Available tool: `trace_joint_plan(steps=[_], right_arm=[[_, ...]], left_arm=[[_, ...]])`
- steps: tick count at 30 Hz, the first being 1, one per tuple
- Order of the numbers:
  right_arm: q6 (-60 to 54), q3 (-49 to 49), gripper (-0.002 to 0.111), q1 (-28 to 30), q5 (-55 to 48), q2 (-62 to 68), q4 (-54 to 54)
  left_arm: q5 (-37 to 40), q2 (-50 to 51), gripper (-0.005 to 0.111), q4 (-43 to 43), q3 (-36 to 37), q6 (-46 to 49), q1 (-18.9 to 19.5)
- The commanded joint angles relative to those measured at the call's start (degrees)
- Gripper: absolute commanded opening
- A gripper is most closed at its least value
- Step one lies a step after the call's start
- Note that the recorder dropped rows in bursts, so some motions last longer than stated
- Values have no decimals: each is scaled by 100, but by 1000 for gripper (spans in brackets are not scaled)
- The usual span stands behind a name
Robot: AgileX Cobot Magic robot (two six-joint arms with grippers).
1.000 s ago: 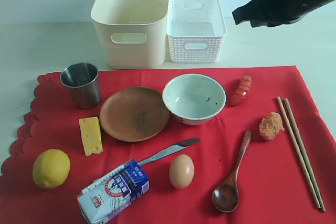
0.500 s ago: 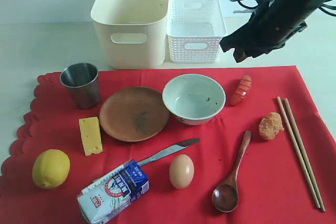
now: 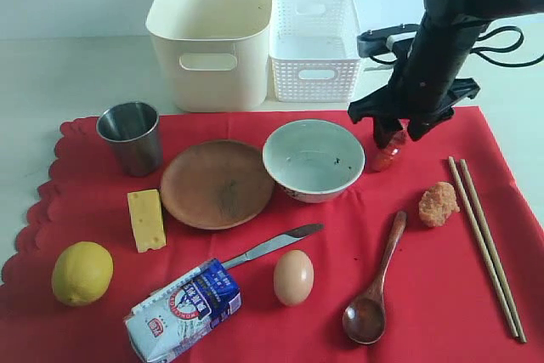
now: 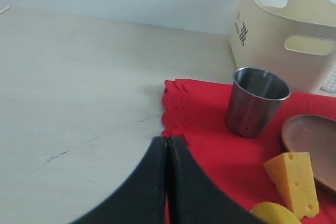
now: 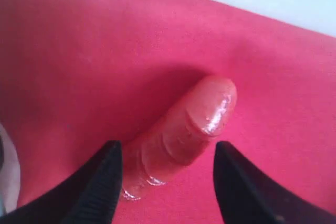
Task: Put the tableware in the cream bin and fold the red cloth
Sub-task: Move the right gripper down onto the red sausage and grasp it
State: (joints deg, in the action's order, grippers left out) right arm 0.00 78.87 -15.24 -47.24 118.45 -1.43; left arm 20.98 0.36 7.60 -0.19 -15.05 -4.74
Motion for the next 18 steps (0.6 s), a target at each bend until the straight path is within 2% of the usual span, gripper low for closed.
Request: trace_joint_plan(steps=[1, 11, 18], right_arm=[[216, 212, 56, 2, -246, 202, 252], [272, 223, 56, 2, -237, 113, 342], [287, 203, 65, 2, -532, 88, 337]], left_arm=[[-26, -36, 0, -41, 19, 1, 9], [-26, -36, 0, -41, 19, 1, 9], [-26, -36, 0, -41, 19, 1, 9]])
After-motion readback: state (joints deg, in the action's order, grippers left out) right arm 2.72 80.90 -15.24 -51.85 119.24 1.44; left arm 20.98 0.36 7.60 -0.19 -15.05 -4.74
